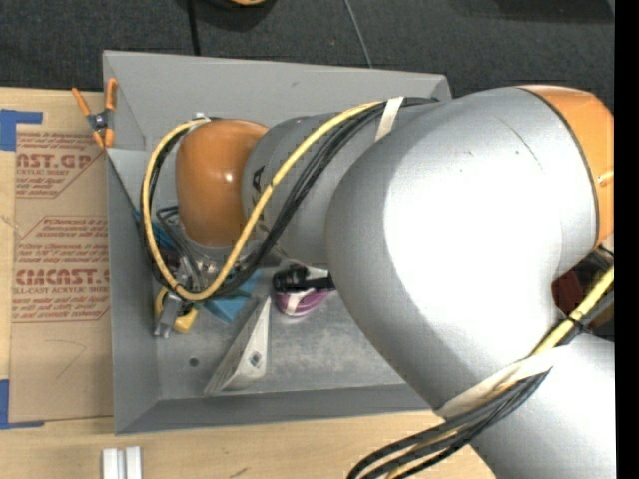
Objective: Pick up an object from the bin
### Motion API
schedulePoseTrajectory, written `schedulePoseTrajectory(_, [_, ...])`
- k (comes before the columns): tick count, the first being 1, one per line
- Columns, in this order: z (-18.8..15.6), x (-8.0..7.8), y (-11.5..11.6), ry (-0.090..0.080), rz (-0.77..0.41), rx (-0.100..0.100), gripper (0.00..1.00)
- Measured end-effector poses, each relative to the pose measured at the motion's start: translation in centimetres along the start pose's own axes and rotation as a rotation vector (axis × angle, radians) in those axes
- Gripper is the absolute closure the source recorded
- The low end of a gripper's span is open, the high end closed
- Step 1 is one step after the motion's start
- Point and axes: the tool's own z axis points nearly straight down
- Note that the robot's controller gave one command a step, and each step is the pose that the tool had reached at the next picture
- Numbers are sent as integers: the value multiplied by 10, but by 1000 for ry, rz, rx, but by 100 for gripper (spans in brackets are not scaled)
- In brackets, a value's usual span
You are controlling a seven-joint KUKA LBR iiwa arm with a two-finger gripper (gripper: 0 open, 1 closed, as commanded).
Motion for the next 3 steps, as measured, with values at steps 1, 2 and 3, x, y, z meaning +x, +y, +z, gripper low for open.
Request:
schedulePoseTrajectory(1, [-16,2,-1,2,-1,1,100])
schedulePoseTrajectory(2, [-31,0,1,-3,-1,-4,100])
schedulePoseTrajectory(3, [-42,0,1,-4,-1,-4,100])
